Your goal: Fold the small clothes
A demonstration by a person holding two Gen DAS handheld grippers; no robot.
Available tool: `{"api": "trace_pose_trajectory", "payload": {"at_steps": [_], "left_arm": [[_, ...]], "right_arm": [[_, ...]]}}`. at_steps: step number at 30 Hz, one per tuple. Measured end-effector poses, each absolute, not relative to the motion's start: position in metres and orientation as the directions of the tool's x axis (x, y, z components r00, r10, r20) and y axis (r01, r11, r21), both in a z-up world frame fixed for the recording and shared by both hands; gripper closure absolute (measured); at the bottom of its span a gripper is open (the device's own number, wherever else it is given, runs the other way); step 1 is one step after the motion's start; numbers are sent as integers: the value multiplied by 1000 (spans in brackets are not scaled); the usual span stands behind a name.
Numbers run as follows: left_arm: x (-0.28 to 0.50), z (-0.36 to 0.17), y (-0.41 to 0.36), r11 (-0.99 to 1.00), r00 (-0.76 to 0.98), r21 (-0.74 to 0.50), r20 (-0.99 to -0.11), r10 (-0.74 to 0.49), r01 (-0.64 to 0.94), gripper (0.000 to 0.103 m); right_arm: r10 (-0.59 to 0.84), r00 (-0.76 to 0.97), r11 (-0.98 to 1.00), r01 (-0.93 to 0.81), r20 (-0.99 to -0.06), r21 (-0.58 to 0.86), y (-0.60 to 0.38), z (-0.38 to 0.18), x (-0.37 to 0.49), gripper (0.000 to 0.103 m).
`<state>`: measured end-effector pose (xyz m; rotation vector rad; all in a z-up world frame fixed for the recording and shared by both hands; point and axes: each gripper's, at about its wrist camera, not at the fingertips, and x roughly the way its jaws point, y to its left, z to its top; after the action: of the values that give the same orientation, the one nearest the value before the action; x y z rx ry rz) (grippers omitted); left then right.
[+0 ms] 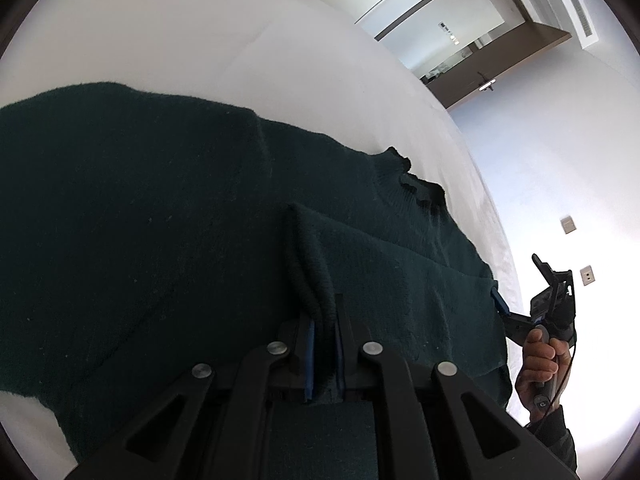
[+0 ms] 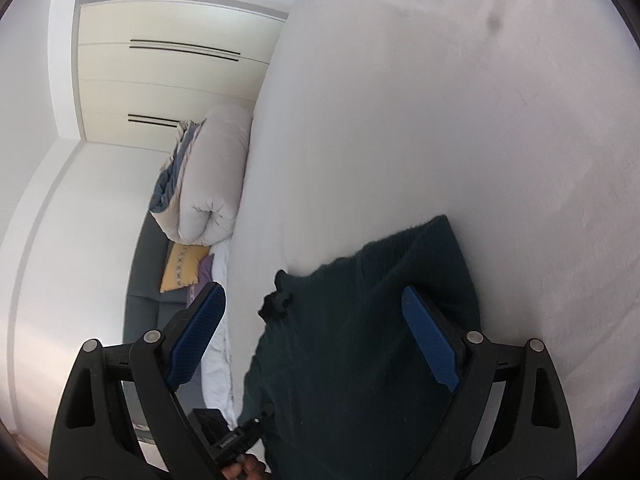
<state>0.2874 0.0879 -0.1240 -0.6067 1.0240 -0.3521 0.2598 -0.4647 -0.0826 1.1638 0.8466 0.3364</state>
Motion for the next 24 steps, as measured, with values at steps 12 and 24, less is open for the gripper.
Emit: {"api": "trace_pose_trajectory", "payload": {"at_steps": [12,24], "left_arm": [[218,-77,155,749,673,-662,-566,-476,-26,21],[75,-113,394,275,889,-881,-434,-145,-386,20]], "right_arm": [[616,584,583,114,-529,804,-426,-56,172,12],[663,587,541,54,-465,840,-359,-25,75,12]]}}
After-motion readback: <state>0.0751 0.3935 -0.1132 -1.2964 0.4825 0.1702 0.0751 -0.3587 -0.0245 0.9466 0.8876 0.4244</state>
